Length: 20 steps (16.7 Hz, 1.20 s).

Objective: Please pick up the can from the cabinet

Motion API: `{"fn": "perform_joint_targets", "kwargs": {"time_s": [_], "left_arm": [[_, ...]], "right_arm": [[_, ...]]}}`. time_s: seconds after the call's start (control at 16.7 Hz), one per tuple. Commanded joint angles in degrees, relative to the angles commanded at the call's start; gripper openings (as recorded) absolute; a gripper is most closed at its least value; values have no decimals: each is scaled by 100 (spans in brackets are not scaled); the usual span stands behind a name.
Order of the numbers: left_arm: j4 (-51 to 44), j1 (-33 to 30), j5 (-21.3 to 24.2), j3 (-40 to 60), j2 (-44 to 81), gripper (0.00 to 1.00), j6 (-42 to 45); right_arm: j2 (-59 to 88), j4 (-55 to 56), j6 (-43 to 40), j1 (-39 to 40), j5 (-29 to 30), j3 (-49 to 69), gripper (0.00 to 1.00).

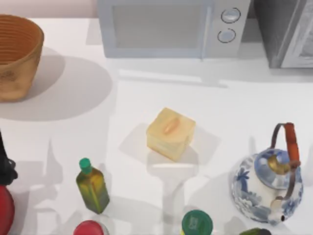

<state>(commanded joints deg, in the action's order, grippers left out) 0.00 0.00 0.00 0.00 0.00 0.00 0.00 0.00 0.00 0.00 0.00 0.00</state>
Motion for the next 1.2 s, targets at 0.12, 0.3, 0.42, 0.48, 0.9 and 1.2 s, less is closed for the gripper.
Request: {"fn": "perform_joint_targets", "kwargs": {"time_s": [0.12, 0.3, 0.42, 0.48, 0.9, 1.2], "left_arm": [[0, 0, 0, 0, 0, 100, 0], [0, 0, 0, 0, 0, 100, 0], [0, 0, 0, 0, 0, 100, 0], [0, 0, 0, 0, 0, 100, 0], [0, 0, 0, 0, 0, 100, 0], [0, 0, 0, 0, 0, 100, 0]], "right_arm": [[0, 0, 0, 0, 0, 0, 0], [32, -12, 9, 17, 6, -9, 0], [206, 126, 9, 7, -80, 44, 0], [383, 266, 10, -3, -165, 100, 0], [3226, 2319, 43, -159, -1309, 1004, 0], [6364, 4513, 82, -318, -2456, 2042, 0]]}}
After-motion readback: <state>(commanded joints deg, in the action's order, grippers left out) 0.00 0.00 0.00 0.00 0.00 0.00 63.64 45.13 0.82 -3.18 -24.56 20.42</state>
